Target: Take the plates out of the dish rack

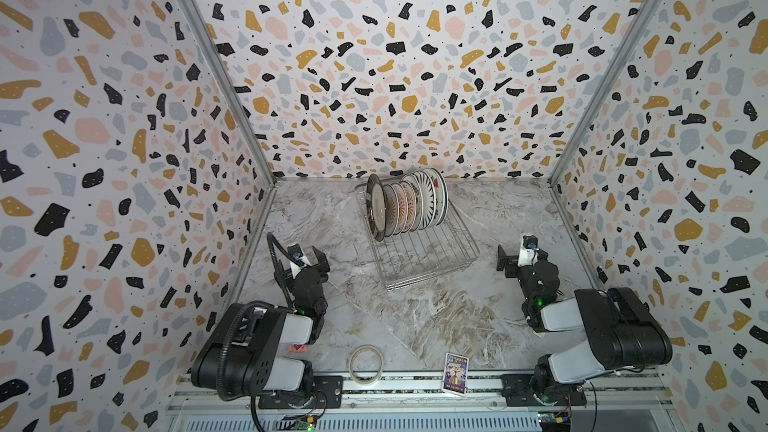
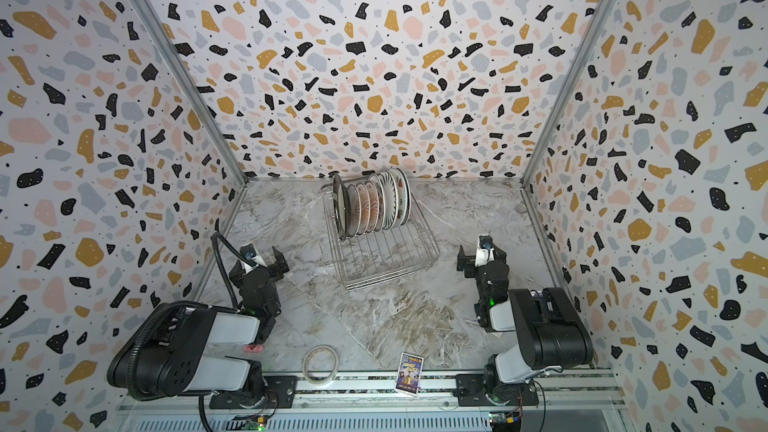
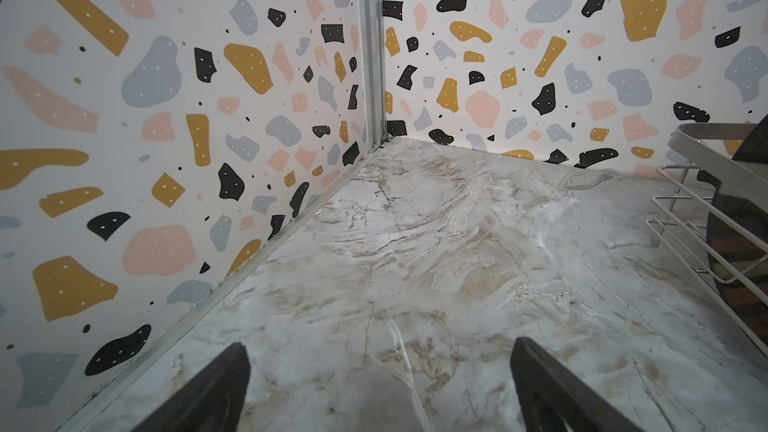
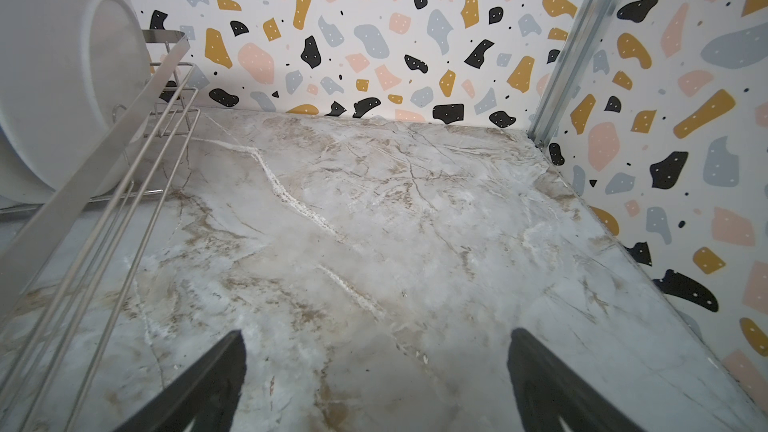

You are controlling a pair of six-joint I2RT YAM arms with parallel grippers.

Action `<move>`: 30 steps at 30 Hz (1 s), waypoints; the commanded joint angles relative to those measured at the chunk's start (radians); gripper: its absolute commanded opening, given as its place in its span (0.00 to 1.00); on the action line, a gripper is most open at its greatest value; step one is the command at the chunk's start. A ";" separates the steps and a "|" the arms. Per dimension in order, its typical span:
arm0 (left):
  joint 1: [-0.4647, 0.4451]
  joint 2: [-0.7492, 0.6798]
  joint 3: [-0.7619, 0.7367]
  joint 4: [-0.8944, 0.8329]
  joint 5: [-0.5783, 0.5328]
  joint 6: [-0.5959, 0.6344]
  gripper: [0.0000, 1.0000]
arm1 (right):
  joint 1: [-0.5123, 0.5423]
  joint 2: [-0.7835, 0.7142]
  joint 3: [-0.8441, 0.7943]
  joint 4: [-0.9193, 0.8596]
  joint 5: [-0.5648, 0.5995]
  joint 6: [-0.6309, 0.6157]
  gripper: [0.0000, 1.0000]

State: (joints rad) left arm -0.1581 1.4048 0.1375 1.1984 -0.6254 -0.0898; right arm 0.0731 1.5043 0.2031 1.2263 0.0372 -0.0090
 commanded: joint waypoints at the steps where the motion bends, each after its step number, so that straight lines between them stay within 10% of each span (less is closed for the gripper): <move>1: 0.000 -0.011 0.005 0.038 0.001 0.009 0.99 | -0.002 -0.017 0.013 -0.001 -0.004 -0.005 0.99; 16: 0.000 -0.042 -0.004 0.034 0.015 0.016 1.00 | -0.002 -0.041 -0.001 0.011 -0.013 -0.006 0.99; 30: 0.000 -0.444 -0.015 -0.255 0.171 -0.015 1.00 | 0.008 -0.329 0.034 -0.281 -0.025 0.001 0.99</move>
State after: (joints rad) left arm -0.1581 1.0302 0.1219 1.0161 -0.5304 -0.0845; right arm 0.0750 1.2640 0.1986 1.0695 0.0284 -0.0093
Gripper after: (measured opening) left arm 0.995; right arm 0.988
